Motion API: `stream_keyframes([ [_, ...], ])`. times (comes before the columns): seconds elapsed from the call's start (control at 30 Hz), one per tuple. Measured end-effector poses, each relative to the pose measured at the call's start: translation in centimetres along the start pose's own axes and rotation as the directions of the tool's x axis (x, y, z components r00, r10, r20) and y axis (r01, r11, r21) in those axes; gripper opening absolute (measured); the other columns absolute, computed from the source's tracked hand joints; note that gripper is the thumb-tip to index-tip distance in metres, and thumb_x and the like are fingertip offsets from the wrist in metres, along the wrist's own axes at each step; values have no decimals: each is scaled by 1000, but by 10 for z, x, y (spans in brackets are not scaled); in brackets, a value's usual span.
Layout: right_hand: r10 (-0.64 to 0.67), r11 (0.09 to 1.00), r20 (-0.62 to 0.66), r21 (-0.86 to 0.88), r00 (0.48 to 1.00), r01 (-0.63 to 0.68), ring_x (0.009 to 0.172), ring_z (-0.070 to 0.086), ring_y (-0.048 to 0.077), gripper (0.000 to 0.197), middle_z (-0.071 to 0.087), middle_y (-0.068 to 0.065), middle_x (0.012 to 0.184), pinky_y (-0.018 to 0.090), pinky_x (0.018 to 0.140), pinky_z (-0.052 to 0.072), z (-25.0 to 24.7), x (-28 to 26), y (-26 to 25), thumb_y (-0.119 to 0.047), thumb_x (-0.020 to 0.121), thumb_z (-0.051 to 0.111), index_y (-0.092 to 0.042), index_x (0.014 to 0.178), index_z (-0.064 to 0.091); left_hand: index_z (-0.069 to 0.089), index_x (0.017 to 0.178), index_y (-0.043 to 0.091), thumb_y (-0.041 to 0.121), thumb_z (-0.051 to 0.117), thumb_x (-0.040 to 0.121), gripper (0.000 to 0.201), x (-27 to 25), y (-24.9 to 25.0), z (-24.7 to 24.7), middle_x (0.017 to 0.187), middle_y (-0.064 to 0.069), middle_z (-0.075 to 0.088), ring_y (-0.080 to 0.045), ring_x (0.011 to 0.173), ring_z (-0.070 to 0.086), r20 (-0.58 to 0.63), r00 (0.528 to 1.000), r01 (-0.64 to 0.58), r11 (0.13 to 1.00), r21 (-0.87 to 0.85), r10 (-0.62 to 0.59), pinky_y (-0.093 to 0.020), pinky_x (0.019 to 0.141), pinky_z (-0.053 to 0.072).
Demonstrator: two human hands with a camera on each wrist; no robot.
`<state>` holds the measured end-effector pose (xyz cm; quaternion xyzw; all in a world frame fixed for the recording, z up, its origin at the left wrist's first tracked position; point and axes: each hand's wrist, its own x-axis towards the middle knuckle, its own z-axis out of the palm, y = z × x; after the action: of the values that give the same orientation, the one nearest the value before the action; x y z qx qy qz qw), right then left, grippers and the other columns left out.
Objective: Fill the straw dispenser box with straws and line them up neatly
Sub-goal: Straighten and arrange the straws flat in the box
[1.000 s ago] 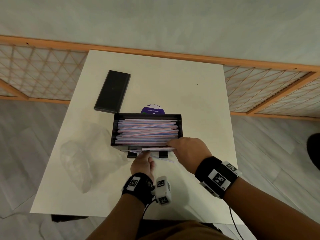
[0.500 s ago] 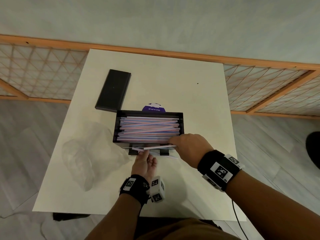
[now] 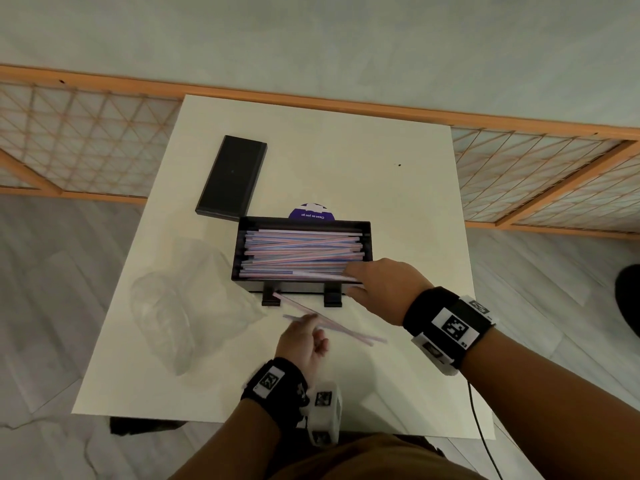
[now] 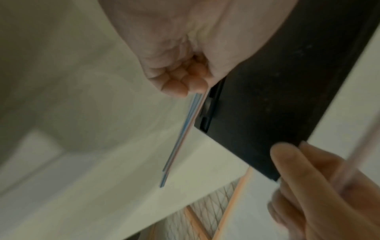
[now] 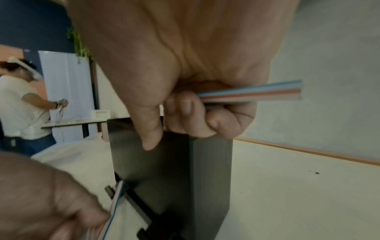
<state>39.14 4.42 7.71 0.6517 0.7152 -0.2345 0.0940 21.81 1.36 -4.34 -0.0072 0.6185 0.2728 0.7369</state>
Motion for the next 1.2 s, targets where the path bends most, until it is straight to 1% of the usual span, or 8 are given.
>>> stream_keyframes([
  [0.13, -18, 995, -61, 92, 998, 24, 75, 53, 24, 37, 55, -4, 89, 33, 66, 39, -16, 1, -4, -58, 99, 46, -22, 108, 47, 57, 83, 14, 9, 62, 99, 18, -42, 0, -8, 64, -1, 49, -12, 55, 49, 170, 985, -44, 993, 106, 26, -27, 58, 43],
  [0.47, -132, 962, -75, 229, 988, 145, 118, 56, 23, 57, 56, 4, 129, 36, 104, 43, -46, 36, -23, -61, 101, 41, -23, 141, 54, 62, 79, 14, 13, 58, 102, 23, -98, 83, -20, 70, -5, 55, -17, 67, 60, 335, 894, -395, 875, 279, 297, -26, 64, 48],
  [0.53, -143, 924, -46, 353, 989, 150, 117, 59, 19, 62, 62, 2, 131, 28, 100, 44, -58, 27, -29, -64, 99, 41, -18, 137, 57, 66, 80, 13, 13, 60, 101, 21, -98, 93, -11, 69, -4, 60, -16, 67, 63, 309, 899, -382, 900, 211, 309, -25, 64, 50],
  [0.67, -260, 943, 42, 228, 965, 244, 80, 59, 14, 41, 62, -10, 88, 28, 72, 44, -57, 22, -42, -59, 100, 46, -22, 109, 60, 70, 85, 11, 15, 63, 98, 15, -88, 110, 14, 72, -3, 63, -11, 65, 62, 300, 919, -287, 956, 66, 255, -24, 65, 52],
  [0.8, -251, 968, 15, 15, 968, 251, 84, 62, 23, 16, 63, -1, 93, 34, 72, 49, -41, 42, -39, -23, 104, 43, -18, 107, 58, 69, 89, 8, 19, 63, 100, 16, -78, 123, 28, 77, -6, 66, -15, 72, 70, 281, 934, -224, 974, -21, 221, -26, 69, 54],
  [0.9, -197, 980, -49, -38, 979, 195, 89, 64, 25, 20, 64, 2, 101, 40, 80, 54, -35, 56, -29, -20, 99, 47, -22, 116, 57, 72, 94, 9, 29, 69, 97, 20, -80, 131, 20, 78, -7, 70, -18, 72, 69, 246, 946, -260, 948, 185, 212, -26, 64, 53],
  [1.03, -150, 988, 6, 37, 989, 150, 107, 61, 27, 34, 62, 5, 115, 38, 93, 49, -33, 65, -22, -27, 99, 50, -25, 133, 55, 71, 90, 11, 33, 67, 96, 23, -86, 144, -3, 80, -5, 71, -13, 68, 65, 247, 866, -489, 632, 601, 435, -23, 62, 50],
  [1.2, -56, 989, -117, 128, 992, 71, 121, 55, 25, 43, 55, 3, 134, 34, 102, 43, -28, 54, -14, -27, 101, 51, -24, 144, 52, 63, 103, 24, 26, 65, 95, 8, -78, 162, -25, 100, 7, 63, -6, 86, 61, 438, 525, -603, -45, 797, 730, -23, 77, 54],
])
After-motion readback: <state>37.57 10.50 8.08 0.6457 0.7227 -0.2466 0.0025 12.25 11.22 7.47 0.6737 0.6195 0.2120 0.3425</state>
